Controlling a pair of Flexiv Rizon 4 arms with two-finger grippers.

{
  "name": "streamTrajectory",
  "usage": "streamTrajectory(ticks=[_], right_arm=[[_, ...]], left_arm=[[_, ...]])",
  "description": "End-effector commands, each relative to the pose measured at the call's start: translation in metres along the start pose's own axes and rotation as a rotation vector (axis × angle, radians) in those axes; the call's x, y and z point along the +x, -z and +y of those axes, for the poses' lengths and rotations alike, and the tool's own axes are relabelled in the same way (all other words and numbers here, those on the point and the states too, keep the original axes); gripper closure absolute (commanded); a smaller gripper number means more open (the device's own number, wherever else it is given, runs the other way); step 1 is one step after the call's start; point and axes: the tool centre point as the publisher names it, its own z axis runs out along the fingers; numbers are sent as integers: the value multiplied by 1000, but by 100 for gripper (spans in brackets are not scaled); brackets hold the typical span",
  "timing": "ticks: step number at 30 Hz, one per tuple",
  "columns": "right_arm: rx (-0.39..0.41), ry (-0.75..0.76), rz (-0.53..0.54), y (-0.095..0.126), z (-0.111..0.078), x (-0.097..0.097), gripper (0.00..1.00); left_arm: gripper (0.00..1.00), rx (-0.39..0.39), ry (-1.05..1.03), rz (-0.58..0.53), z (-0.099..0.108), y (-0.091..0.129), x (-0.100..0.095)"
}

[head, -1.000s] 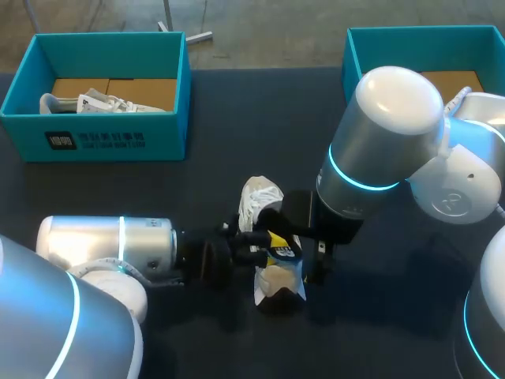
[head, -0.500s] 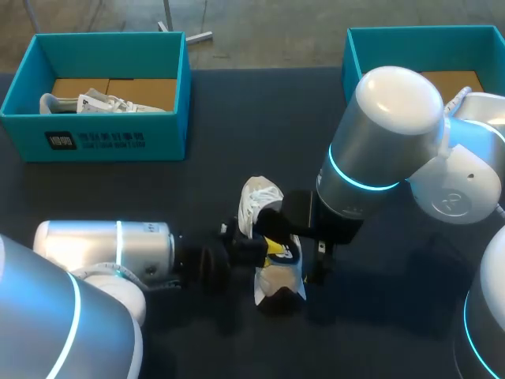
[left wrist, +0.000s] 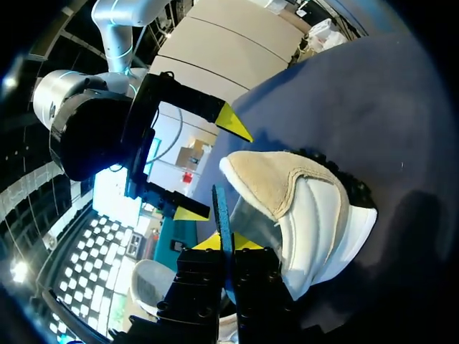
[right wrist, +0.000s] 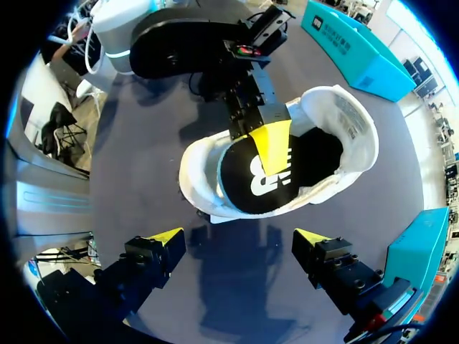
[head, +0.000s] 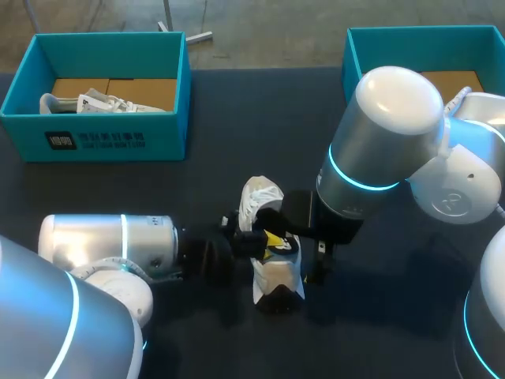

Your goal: Take the shoe out of the shoebox, open the shoe tongue, remove and reinsert the insole, then place the shoe into the shoebox

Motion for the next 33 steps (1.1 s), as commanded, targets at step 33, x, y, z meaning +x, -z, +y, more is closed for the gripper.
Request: streamTrajectory(ticks=[33], right_arm=[[0, 0, -2, -3, 1, 1, 0]], left_arm=[[100, 48, 4, 40, -8, -4, 3]])
